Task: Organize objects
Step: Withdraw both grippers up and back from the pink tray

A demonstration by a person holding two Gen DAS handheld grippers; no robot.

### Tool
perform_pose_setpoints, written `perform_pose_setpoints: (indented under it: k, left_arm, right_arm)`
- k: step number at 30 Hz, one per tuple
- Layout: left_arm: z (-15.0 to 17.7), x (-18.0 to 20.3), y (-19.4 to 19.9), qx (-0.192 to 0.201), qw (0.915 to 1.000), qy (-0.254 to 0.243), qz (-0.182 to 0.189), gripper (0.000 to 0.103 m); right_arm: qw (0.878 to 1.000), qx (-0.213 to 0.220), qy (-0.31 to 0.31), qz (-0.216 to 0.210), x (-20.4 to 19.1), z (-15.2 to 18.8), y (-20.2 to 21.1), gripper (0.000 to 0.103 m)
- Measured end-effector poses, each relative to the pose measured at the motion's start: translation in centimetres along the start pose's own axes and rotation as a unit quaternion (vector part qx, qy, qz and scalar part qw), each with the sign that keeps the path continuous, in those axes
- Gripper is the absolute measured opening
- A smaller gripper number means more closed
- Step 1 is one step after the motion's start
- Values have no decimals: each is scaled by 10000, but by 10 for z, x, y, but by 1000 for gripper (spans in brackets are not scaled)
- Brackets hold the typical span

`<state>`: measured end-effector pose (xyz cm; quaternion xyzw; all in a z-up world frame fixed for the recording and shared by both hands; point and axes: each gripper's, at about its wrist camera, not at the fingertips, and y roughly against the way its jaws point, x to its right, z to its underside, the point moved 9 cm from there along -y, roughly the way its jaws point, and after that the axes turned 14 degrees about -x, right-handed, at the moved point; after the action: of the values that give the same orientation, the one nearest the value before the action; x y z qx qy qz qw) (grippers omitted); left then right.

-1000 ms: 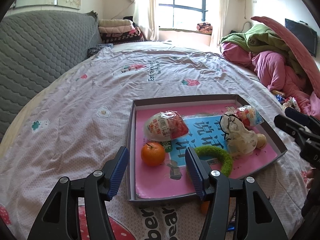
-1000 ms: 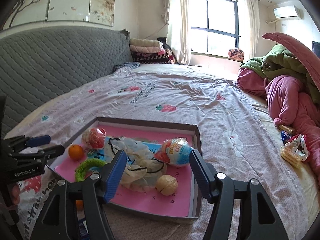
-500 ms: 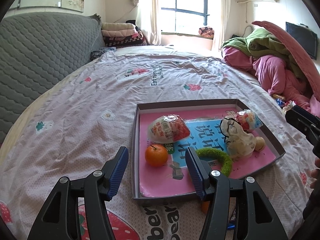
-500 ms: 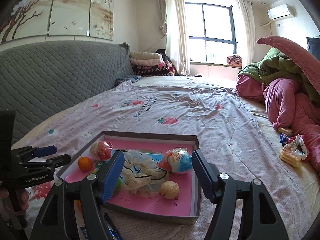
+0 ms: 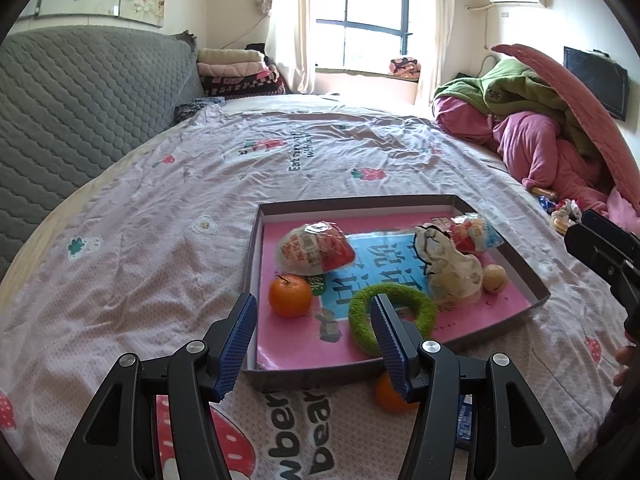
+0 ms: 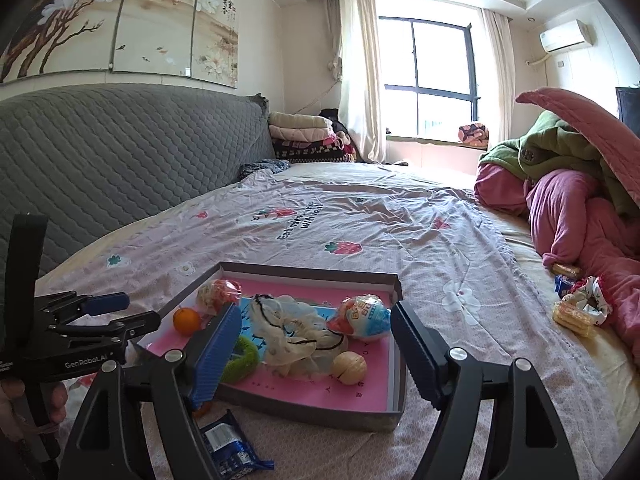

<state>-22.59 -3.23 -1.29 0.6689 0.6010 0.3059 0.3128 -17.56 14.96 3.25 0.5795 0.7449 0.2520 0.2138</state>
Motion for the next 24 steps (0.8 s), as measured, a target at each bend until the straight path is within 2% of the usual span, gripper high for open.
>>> perform_pose_setpoints:
  k: [24]
  left_arm:
    - [25, 16, 7, -107, 9998, -120, 70, 61]
  right_arm:
    - [9986, -343, 324, -223, -28, 37, 8, 78]
